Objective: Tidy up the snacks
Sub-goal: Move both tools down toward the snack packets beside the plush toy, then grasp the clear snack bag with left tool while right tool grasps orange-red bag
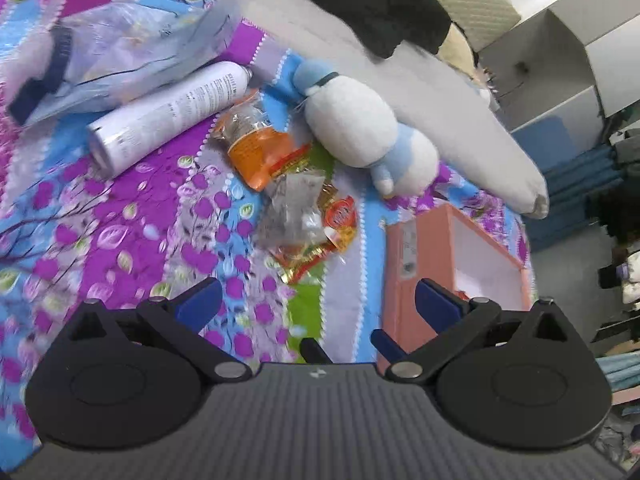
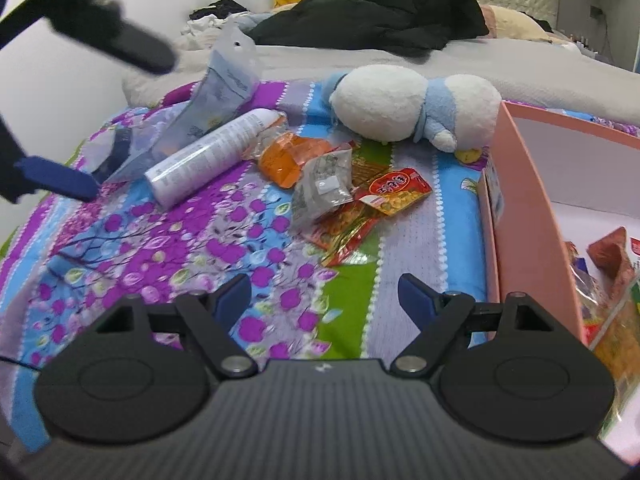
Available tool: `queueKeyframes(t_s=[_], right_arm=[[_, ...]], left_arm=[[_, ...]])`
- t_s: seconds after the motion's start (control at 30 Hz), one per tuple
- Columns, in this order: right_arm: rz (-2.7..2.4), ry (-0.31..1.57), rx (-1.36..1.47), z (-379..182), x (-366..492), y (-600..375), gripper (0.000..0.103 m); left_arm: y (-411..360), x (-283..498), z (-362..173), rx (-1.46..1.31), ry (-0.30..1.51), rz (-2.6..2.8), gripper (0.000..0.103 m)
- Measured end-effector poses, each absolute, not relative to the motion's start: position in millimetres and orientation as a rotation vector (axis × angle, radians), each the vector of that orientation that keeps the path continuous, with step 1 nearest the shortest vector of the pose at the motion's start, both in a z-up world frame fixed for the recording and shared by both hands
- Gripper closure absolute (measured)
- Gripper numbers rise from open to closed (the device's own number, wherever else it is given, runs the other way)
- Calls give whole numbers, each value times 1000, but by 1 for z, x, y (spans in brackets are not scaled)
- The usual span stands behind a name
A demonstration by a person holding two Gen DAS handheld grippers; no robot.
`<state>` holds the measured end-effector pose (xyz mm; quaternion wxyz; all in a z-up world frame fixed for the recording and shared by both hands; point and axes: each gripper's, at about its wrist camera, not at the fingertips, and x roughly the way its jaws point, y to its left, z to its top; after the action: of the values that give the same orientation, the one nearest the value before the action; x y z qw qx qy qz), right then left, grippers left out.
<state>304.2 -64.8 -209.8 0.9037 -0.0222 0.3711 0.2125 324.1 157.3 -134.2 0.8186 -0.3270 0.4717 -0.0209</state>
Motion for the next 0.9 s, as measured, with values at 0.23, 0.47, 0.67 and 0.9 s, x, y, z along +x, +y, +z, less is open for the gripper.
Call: queueKeyframes(t_s=[0.23, 0.47, 0.67, 0.9], right_arm=[[398, 803, -11, -243, 349, -60, 30], [396, 818, 3, -267, 381, -58, 30], [420, 773, 7, -277, 387, -52, 28], [423, 746, 49, -271, 390, -51, 77]], left_arm=[[146, 391, -192, -658, 1056, -115, 0], [141, 434, -228, -669, 1066, -166, 1], [133, 450, -246, -607, 1068, -160, 12], [133, 448, -256, -598, 1063, -122, 32]])
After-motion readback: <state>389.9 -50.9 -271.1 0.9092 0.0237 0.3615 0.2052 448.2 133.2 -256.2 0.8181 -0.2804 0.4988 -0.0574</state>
